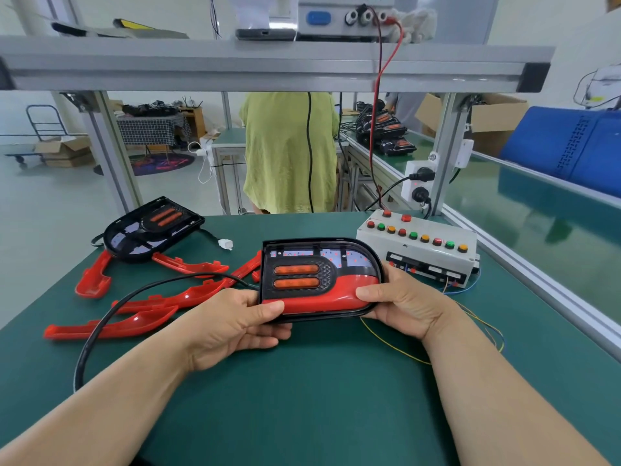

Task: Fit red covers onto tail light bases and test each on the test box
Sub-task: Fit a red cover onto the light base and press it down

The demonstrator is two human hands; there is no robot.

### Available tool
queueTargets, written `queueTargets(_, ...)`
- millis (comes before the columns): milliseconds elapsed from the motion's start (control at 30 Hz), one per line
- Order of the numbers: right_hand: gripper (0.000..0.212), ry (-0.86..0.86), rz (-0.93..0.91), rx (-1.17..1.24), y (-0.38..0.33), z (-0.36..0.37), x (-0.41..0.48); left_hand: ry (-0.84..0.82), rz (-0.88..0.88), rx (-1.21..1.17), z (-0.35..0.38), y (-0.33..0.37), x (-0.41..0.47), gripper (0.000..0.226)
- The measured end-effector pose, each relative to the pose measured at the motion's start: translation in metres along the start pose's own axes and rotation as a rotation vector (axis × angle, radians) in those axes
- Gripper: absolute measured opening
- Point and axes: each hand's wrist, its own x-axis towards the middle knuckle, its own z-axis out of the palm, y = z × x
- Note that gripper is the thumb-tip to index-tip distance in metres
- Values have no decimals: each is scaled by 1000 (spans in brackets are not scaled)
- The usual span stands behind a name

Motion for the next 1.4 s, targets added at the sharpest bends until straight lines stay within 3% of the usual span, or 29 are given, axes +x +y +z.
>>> queueTargets(167, 61, -20, -34, -22, 0, 0, -1, 51, 31, -1, 4, -2, 0, 52)
queueTargets(367, 66, 18, -31, -37, 1, 0, 0, 115, 85, 91, 10, -6, 1, 33)
queueTargets(600, 54, 24, -54, -48, 0, 2, 1, -2, 18, -58, 3, 0, -1, 45)
queueTargets(767, 60, 26, -52, -60, 0, 1, 1, 47, 42, -52, 6, -1, 0, 47)
queueTargets(1033, 66, 54, -73, -85, 0, 5, 4, 154, 120, 56, 9, -4, 3, 17)
queueTargets(1400, 65, 63, -49, -75, 1, 4, 4, 158, 115, 100, 9, -2, 3, 18)
